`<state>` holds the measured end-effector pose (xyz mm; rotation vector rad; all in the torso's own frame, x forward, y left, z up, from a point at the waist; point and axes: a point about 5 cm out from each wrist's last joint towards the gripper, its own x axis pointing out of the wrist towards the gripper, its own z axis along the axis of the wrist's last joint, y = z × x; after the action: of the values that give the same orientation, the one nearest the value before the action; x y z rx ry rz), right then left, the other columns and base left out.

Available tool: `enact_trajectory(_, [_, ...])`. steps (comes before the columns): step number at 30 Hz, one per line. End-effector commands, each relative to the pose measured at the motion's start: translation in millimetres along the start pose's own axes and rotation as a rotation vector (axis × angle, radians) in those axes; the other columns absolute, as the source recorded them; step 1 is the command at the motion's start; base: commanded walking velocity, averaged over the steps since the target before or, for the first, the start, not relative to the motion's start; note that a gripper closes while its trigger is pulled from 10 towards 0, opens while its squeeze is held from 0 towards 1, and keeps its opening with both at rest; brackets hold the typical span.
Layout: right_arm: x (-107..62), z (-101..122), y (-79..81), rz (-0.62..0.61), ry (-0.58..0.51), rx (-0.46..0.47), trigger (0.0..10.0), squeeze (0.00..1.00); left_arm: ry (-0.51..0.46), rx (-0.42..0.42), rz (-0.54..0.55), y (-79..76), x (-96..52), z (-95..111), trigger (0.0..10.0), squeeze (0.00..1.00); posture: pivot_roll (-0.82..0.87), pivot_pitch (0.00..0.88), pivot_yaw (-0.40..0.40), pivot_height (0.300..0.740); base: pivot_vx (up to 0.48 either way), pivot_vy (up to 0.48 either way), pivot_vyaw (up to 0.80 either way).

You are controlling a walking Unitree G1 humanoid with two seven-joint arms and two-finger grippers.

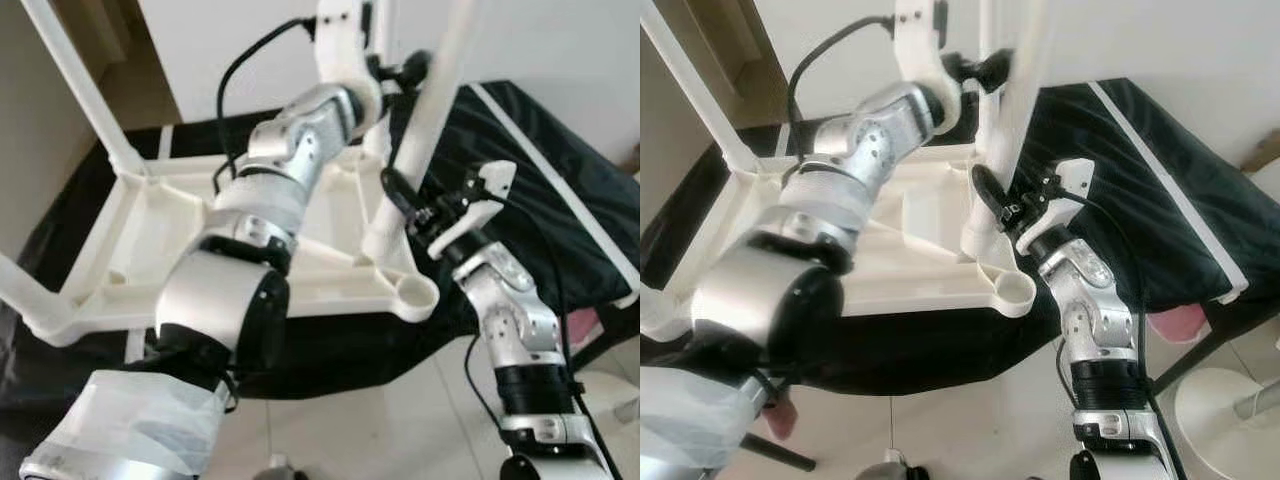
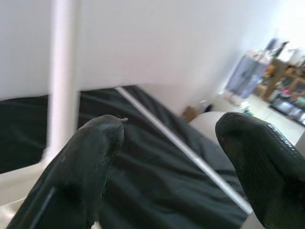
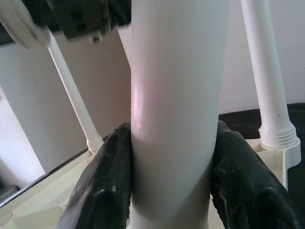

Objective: Building children table

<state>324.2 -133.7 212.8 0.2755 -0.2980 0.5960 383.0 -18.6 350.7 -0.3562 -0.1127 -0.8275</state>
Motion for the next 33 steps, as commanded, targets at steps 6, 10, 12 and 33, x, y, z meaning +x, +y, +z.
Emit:
enact_trajectory(6, [9.1, -8, 8.5, 0.027, 0.038, 0.015, 10.0, 0.0, -0.043, -0.02, -0.29, -40.7, 6.0, 16, 10.0, 0.0, 0.03, 0.0, 0.04, 0.74, 0.0, 0.0, 0.0])
enact_trajectory(10, [10.5, -6, 10.5, 0.031, 0.019, 0.015, 10.0, 0.0, -0.066, -0.007, -0.274, -37.0, 3.2, 18, 10.0, 0.0, 0.03, 0.0, 0.036, 0.74, 0.0, 0.0, 0.0])
enact_trajectory(12, [9.7, -4, 11.2, 0.033, 0.011, 0.006, 10.0, 0.0, -0.077, 0.017, -0.218, -24.0, 0.6, 15, 10.0, 0.0, 0.03, 0.0, 0.036, 0.74, 0.0, 0.0, 0.0])
enact_trajectory(33, [-8.6, 10, 0.0, -0.195, -0.065, -0.054, 10.0, 0.0, -0.03, 0.149, 0.043, 49.5, -65.1, -53, 10.0, 0.0, 0.04, 0.0, 0.03, 0.74, 0.0, 0.0, 0.0])
